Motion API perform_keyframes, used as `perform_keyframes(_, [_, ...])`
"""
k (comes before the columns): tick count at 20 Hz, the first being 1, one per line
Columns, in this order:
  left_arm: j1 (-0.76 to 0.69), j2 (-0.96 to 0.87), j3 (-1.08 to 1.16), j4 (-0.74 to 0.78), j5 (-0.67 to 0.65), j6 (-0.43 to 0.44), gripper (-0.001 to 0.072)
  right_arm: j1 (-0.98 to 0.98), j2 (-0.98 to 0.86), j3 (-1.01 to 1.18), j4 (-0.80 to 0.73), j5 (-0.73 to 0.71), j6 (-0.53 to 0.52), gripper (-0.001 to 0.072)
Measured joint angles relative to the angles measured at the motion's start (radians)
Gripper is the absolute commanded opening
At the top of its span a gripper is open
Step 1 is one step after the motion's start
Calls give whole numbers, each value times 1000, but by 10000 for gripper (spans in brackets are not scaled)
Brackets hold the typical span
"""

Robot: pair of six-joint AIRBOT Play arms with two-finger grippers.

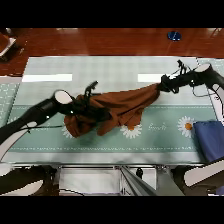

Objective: Fold the shirts.

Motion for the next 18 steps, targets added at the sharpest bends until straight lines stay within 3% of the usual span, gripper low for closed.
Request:
perform_keyframes(9, [407, 256, 650, 2, -69, -39, 26, 11, 314, 620, -52, 27, 18, 22])
perform_keyframes(14, [610, 349, 984, 35, -175, -93, 26, 12, 636, 705, -143, 50, 3, 22])
perform_keyframes(18, [699, 453, 1105, 126, -234, -121, 26, 12, 856, 720, -256, 78, -5, 22])
